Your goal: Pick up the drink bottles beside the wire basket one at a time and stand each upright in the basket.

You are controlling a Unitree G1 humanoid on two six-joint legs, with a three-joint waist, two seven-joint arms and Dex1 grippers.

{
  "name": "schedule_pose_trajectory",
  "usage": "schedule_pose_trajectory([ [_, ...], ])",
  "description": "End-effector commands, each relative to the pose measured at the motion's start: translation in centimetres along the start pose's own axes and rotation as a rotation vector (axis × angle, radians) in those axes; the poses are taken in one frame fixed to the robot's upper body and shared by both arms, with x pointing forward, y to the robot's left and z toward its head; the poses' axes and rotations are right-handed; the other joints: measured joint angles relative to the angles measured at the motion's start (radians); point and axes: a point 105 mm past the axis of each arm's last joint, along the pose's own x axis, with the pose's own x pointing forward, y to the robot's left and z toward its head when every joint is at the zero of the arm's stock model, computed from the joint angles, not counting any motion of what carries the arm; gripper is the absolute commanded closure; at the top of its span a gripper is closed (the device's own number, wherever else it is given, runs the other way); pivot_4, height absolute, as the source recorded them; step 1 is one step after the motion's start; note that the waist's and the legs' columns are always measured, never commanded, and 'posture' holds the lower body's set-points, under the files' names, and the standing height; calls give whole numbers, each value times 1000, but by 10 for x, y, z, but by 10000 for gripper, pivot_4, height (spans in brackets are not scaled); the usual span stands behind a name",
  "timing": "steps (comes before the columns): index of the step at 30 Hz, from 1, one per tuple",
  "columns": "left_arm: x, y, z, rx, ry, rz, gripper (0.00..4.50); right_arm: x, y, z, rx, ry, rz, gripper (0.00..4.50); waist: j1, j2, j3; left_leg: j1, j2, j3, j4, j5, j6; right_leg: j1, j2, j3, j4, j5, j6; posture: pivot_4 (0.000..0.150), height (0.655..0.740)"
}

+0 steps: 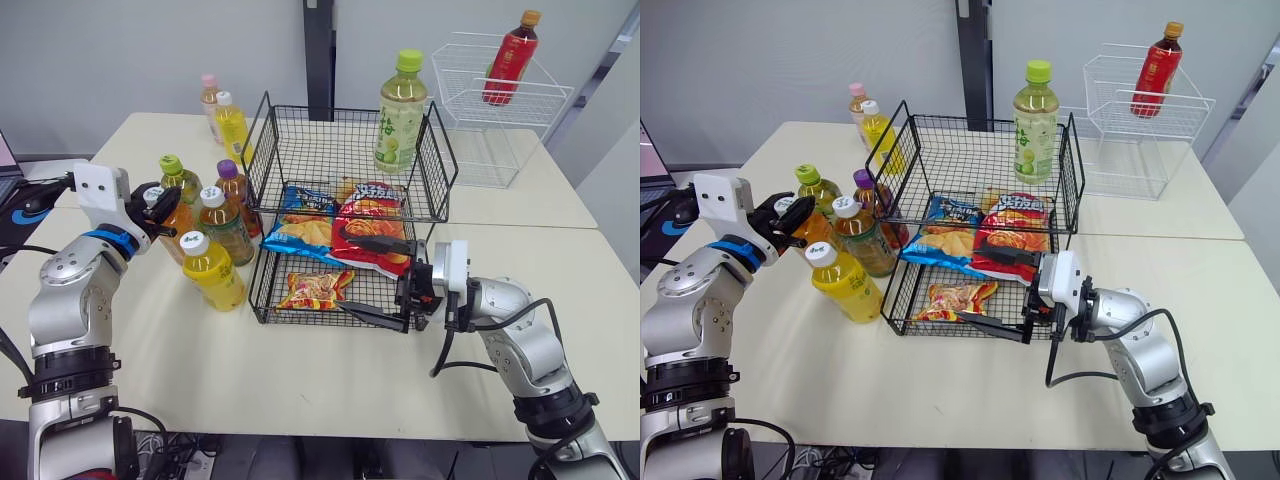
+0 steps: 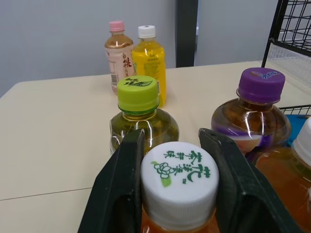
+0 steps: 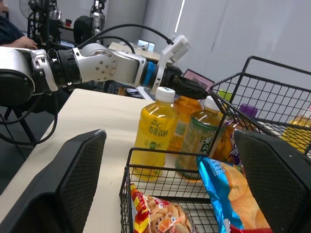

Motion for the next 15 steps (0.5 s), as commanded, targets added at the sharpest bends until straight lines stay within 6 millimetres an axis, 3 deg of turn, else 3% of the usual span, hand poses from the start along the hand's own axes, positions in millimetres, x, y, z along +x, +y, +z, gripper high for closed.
schedule_pose_trajectory([
  [1, 0, 2, 11, 23, -40, 6, 31299, 2, -1, 14, -40, -37, 4, 0, 0, 0, 0, 0, 0, 0, 0, 0, 0, 0, 0, 0, 0, 0, 0, 1500, 7400],
  [8, -13, 6, 22, 15, -66, 3, 31299, 3, -1, 14, -38, -36, 2, 0, -2, 0, 0, 0, 0, 0, 0, 0, 0, 0, 0, 0, 0, 0, 0, 1500, 7400],
  [11, -24, 9, 42, 26, -98, -23, 31299, 2, -2, 14, -40, -37, -2, 0, -4, 0, 0, 0, 0, 0, 0, 0, 0, 0, 0, 0, 0, 0, 0, 1500, 7400],
  [13, -38, 11, 69, 49, -128, -67, 31299, 1, -3, 16, -39, -45, -13, 0, -5, -2, 1, -2, 0, 0, 0, 0, 0, -2, 0, 0, 0, 0, 0, 1500, 7400],
  [15, -47, 11, 84, 66, -133, -97, 31299, 1, -3, 17, -37, -49, -18, 0, -5, -5, 2, -5, 1, -1, 0, 0, -1, -5, 0, -1, 0, 0, 0, 1500, 7400],
])
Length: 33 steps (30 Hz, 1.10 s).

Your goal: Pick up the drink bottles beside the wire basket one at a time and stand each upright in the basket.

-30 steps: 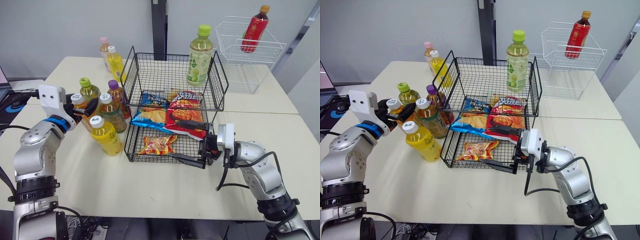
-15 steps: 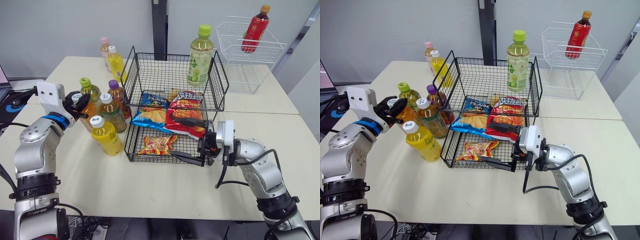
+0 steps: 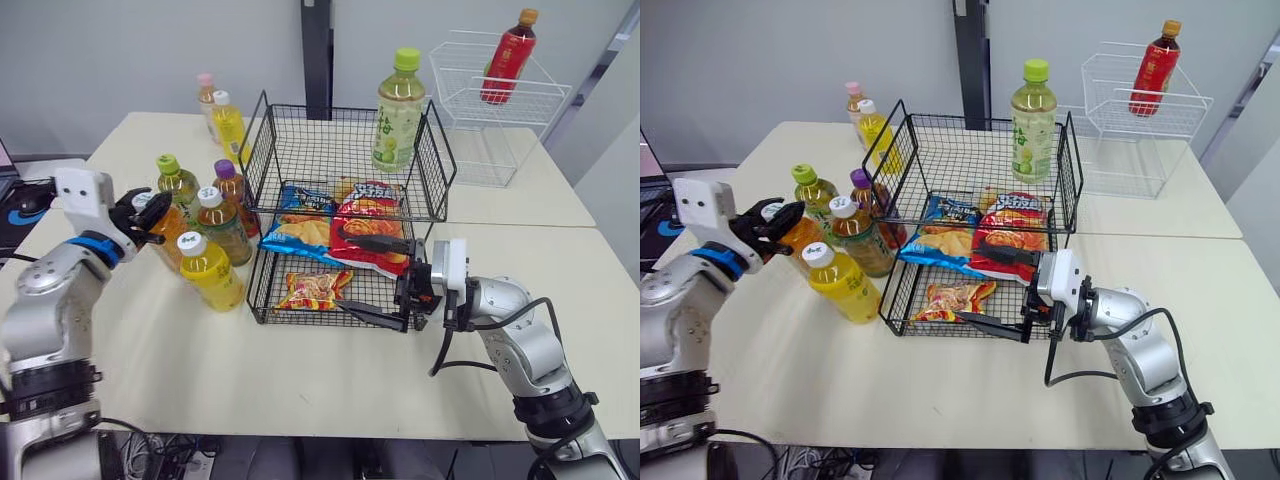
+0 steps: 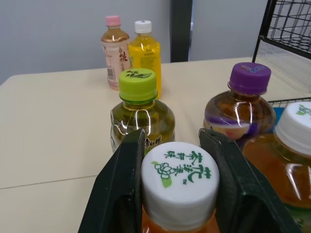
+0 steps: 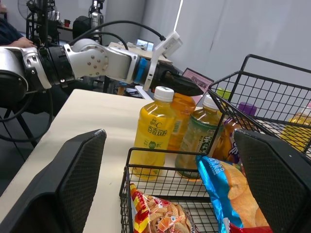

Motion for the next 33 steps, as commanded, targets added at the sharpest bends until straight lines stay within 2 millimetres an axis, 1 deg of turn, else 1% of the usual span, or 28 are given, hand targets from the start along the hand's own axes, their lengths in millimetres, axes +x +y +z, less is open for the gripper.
schedule_pose_trajectory([
  [1, -25, -2, 70, 99, -156, -62, 31299, 0, -2, 17, -46, -51, -11, 0, 1, -1, 0, -2, 0, -1, 0, 0, 0, -1, 0, 0, 0, 0, 0, 1500, 7400],
  [4, -42, -3, 88, 132, -137, -126, 31299, -1, -3, 20, -55, -64, -31, 0, 2, -1, 0, -2, -1, 0, 0, 0, 0, -1, 0, 0, -1, 0, 0, 1500, 7400],
  [6, -54, -4, 107, 151, -137, -166, 31299, -1, -3, 23, -62, -77, -41, 0, 3, -1, 1, -2, -1, 0, 0, 0, 0, -1, -1, 0, -1, 0, 0, 1500, 7400],
  [8, -60, -11, 130, 161, -167, -221, 31299, -3, -4, 27, -80, -89, -58, 0, 3, -1, 1, -2, -1, -1, 0, 0, 0, -1, -1, -1, -1, 0, 0, 1500, 7400],
  [10, -64, -16, 144, 157, -189, -264, 31299, -3, -5, 29, -94, -97, -71, 0, 7, -1, 1, -2, -1, -2, 0, 0, -1, -1, -1, -2, 0, 0, 0, 1500, 7400],
  [11, -64, -22, 156, 160, -212, -296, 31299, -3, -6, 32, -106, -103, -81, 0, 10, -2, 1, -2, -1, -2, 0, 0, -1, -1, -1, -2, 0, 0, 0, 1500, 7400],
  [13, -62, -32, 178, 165, -261, -349, 31299, -2, -7, 37, -136, -115, -101, 0, 13, -3, 2, -3, -1, -3, 1, 1, -1, -1, 0, -2, 0, 0, 0, 1500, 7400],
  [16, -52, -48, 209, 157, -355, -430, 31299, -1, -10, 45, -181, -137, -151, 0, 15, -4, 2, -3, -2, -3, 1, 1, -1, -1, 0, -2, -1, 0, 0, 1500, 7400],
  [18, -45, -57, 223, 150, -394, -482, 31299, 0, -11, 49, -198, -143, -179, 0, 15, -4, 2, -3, -2, -2, 1, 1, -1, -1, 0, -1, 0, 0, 0, 1500, 7400],
  [22, -24, -87, 252, 139, -469, -630, 31299, 1, -15, 54, -232, -146, -243, 0, 14, -4, 2, -3, -2, -3, 2, 1, -2, -1, 0, -2, 1, 0, 0, 1500, 7400],
  [27, 18, -119, 256, 164, -477, -731, 31299, -3, -20, 56, -247, -129, -333, 0, 8, -4, 2, -3, -2, -2, 3, 3, -5, -1, 0, -1, 1, 0, 0, 1500, 7400],
  [30, 48, -137, 246, 168, -455, -752, 31299, -4, -23, 57, -255, -118, -380, 0, 4, -3, 2, -3, -2, -2, 4, 4, -6, -1, 1, -1, 1, 0, 0, 1500, 7400],
  [31, 58, -145, 240, 166, -440, -763, 31299, -5, -25, 57, -258, -113, -401, 0, 3, -3, 2, -3, -2, -2, 4, 4, -6, -1, 1, -1, 2, 0, 0, 1500, 7400],
  [33, 73, -158, 229, 184, -417, -786, 31299, -6, -27, 58, -267, -105, -430, 0, 3, -2, 3, -3, -2, -2, 4, 4, -6, -1, 1, -1, 2, 0, 0, 1500, 7400],
])
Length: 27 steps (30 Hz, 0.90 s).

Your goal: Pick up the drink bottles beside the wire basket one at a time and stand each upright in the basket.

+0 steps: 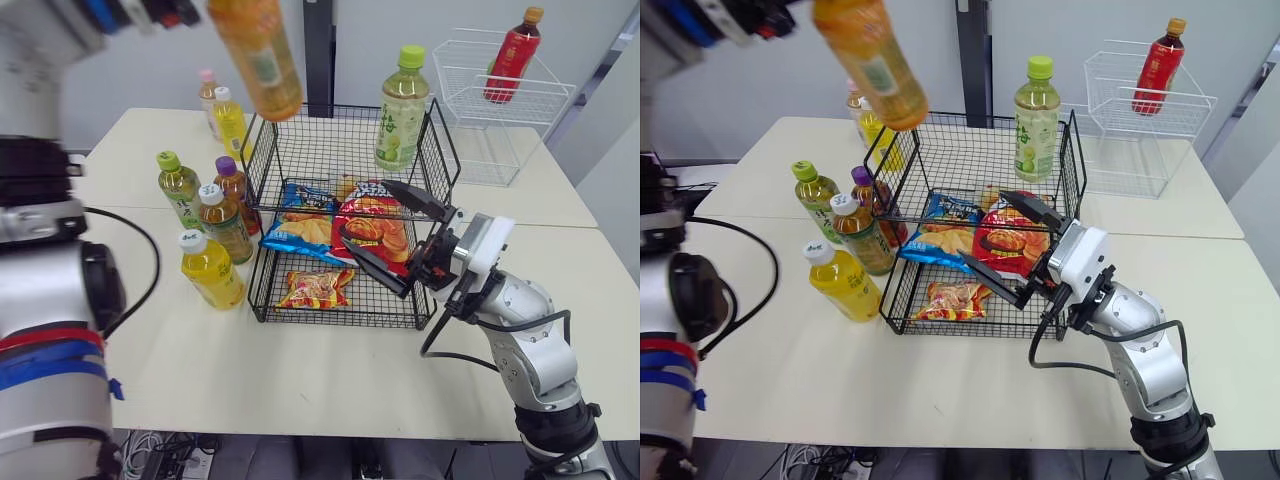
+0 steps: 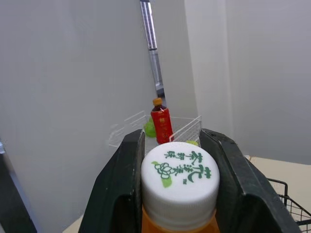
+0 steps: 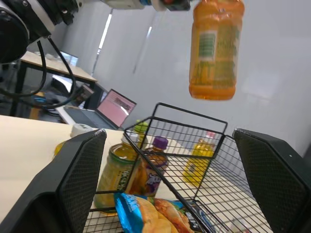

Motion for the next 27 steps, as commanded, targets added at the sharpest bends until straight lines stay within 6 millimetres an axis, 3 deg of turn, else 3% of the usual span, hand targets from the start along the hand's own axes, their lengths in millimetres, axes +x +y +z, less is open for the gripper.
schedule_pose_trajectory([
  [1, 16, -2, 4, 92, -22, -21, 31299, 1, -6, 15, -52, -33, -57, 0, -2, 0, 0, 0, 0, 0, 0, 0, 0, 0, 0, 0, 0, 0, 0, 1500, 7400],
  [8, 51, 1, -37, 54, 9, -8, 31299, 3, -3, 16, -64, -10, -107, 0, -5, 1, 0, -4, 0, 3, 0, 0, -1, -6, 1, 3, 0, 0, 0, 1500, 7400],
  [21, 81, -6, -62, -26, 11, -9, 31299, -3, -5, 12, -95, 28, -192, 0, -5, 0, 0, -4, 0, 2, 1, 0, -1, -6, 1, 3, 1, 0, 0, 1500, 7400],
  [27, 82, -6, -57, -34, -11, -8, 12771, -19, -10, 7, -105, 47, -225, 0, -5, 0, 0, -4, 0, 3, 1, 0, -1, -5, 1, 3, 1, 0, 0, 1500, 7400],
])
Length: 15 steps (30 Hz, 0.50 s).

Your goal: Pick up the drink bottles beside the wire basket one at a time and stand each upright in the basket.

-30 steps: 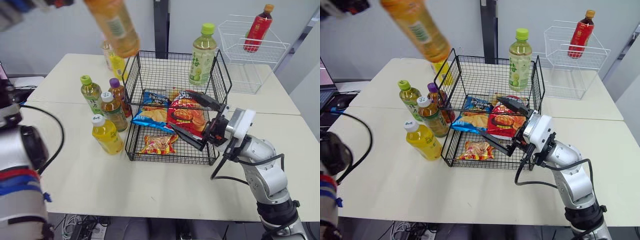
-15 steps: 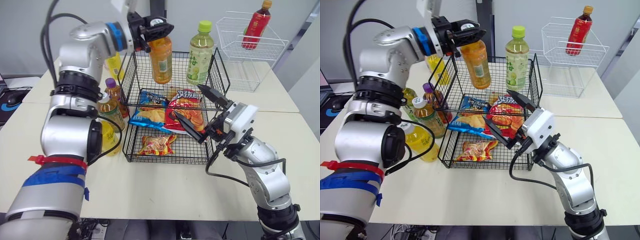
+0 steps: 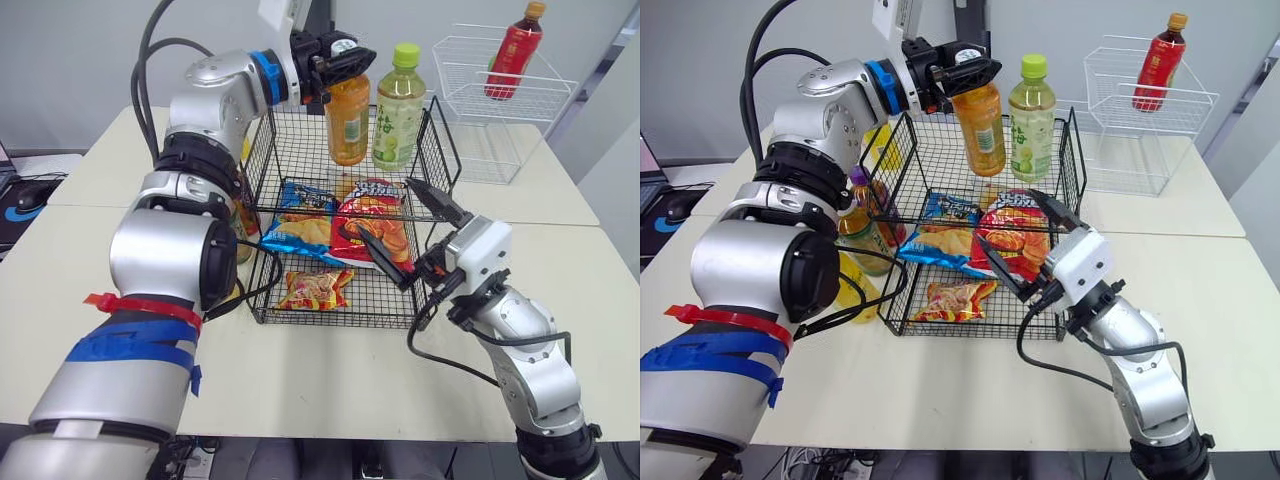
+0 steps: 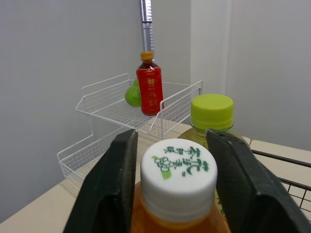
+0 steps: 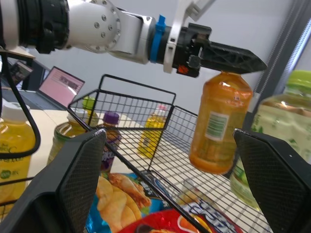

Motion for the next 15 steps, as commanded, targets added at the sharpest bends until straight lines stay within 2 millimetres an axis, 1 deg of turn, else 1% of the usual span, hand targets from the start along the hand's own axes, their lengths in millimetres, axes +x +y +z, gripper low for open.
schedule_pose_trajectory([
  [1, 0, -1, 31, 56, -70, -7, 9698, -3, -3, 14, -34, -65, -10, 0, -2, 0, 0, 0, 0, 0, 0, 0, 0, 0, 0, 0, 0, 0, 0, 1500, 7400],
  [4, -9, 5, 35, 55, -82, 4, 308, -3, -1, 13, -32, -66, -6, 0, -6, 0, 0, 1, 0, 0, 1, 0, 0, 0, 0, 0, 3, 0, 0, 1500, 7400],
  [5, -11, 6, 36, 53, -85, 5, 88, -3, -1, 13, -31, -67, -5, 0, -8, 0, 0, 1, 0, 0, 1, 0, -1, 0, 0, 0, 4, 0, 0, 1500, 7400],
  [8, -35, 15, 42, 54, -103, 11, 88, -2, 0, 10, -22, -63, 15, 0, -21, 0, 0, 1, 0, 0, 4, 0, 0, 0, 0, 0, 7, 0, 0, 1500, 7400],
  [10, -45, 16, 44, 58, -106, 17, 88, -3, 1, 9, -18, -63, 25, 0, -29, 0, 0, 2, 0, 0, 5, 0, 0, 0, 0, 2, 8, 0, 0, 1500, 7400],
  [13, -83, 27, 61, 75, -162, 108, 88, 0, 5, 6, 12, -64, 81, 0, -31, 0, 0, 3, 1, 0, 8, 0, 0, 0, 0, 2, 13, -1, -1, 1500, 7400],
  [14, -92, 28, 65, 82, -171, 133, 88, 0, 7, 5, 18, -65, 95, 0, -32, 0, 0, 3, 1, 0, 8, 0, -1, 0, 0, 2, 15, -1, -1, 1500, 7400],
  [15, -103, 33, 69, 102, -185, 194, 88, 1, 9, 5, 32, -66, 119, 0, -33, 0, 0, 3, 2, 0, 9, 1, -1, 0, 0, 2, 15, -1, -1, 1500, 7400],
])
